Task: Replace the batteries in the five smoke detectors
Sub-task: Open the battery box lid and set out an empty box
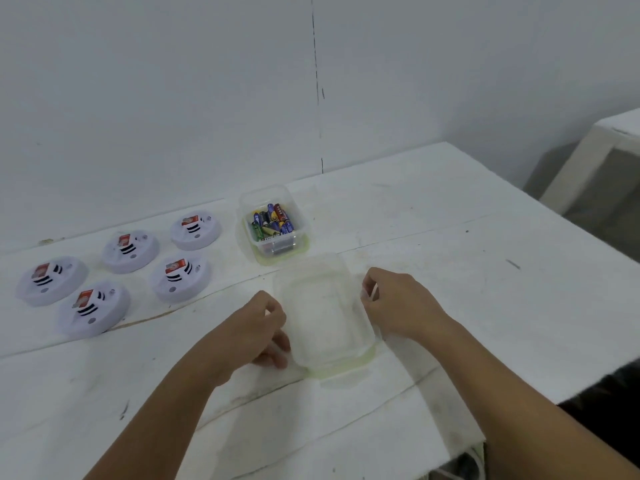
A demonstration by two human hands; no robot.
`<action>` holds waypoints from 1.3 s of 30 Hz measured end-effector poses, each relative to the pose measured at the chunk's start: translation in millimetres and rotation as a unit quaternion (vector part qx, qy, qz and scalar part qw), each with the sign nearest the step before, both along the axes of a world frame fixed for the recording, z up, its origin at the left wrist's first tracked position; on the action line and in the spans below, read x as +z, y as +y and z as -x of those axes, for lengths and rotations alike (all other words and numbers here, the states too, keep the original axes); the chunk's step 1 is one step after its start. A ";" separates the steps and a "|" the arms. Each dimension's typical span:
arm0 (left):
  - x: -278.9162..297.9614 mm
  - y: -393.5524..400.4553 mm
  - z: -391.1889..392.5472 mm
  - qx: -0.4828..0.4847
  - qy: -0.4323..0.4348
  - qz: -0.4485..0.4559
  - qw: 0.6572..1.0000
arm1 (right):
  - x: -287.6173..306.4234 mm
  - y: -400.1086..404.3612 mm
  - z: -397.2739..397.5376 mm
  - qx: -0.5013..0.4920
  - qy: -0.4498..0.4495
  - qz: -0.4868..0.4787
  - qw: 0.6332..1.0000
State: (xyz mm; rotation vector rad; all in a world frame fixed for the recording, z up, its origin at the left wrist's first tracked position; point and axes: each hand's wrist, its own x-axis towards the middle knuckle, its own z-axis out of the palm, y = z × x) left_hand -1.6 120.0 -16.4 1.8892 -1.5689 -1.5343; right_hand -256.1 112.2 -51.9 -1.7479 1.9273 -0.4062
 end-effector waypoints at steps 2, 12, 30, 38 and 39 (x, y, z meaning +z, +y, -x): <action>-0.2 -4.0 8.4 -0.019 0.020 -0.001 1.000 | -1.0 -1.4 9.8 -0.017 0.021 0.004 1.000; -14.9 -50.8 72.8 0.068 0.041 0.095 0.992 | -0.1 -21.9 50.3 -0.111 -0.094 0.073 0.987; -28.4 -109.8 145.6 0.131 0.031 0.213 0.968 | -9.7 -127.1 77.4 -0.044 -0.130 0.132 0.982; -25.0 -130.0 147.2 0.140 0.017 0.199 0.970 | -17.4 -156.1 69.6 -0.082 -0.138 0.084 0.983; -25.5 -130.3 146.4 0.141 0.016 0.198 0.970 | -19.7 -156.6 69.6 -0.084 -0.134 0.083 0.984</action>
